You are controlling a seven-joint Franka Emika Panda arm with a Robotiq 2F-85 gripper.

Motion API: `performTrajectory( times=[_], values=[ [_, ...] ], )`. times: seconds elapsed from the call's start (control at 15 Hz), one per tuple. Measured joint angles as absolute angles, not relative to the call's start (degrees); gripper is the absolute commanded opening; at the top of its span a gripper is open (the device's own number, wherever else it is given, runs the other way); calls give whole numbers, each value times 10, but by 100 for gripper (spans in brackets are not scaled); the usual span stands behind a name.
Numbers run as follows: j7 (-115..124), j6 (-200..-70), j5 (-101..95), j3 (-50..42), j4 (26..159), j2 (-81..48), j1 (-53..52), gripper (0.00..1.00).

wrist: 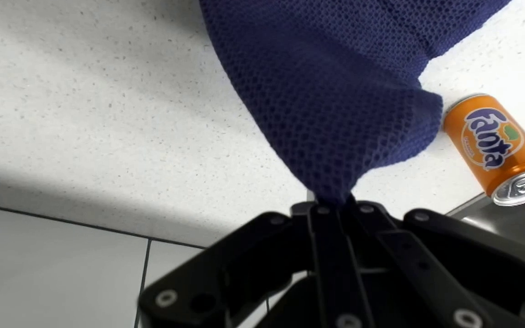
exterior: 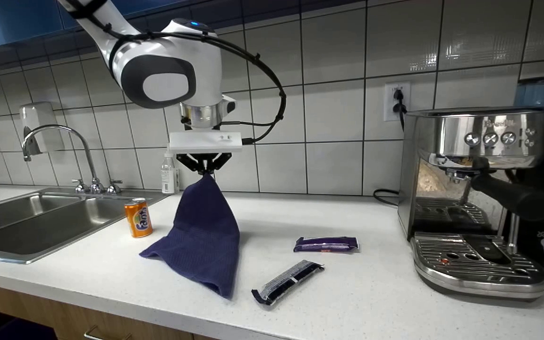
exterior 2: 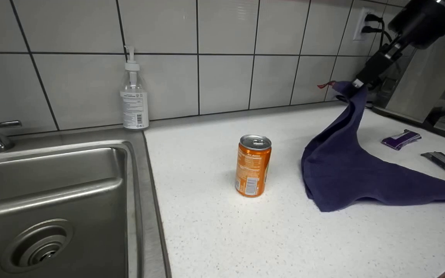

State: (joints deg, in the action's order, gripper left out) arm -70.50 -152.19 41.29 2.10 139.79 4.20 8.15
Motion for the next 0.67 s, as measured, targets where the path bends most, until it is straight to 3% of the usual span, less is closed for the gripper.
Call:
performTrajectory(
  times=[0.67],
  values=[
    [-747,-1503,435,-23,1441,79,55,1]
  ],
)
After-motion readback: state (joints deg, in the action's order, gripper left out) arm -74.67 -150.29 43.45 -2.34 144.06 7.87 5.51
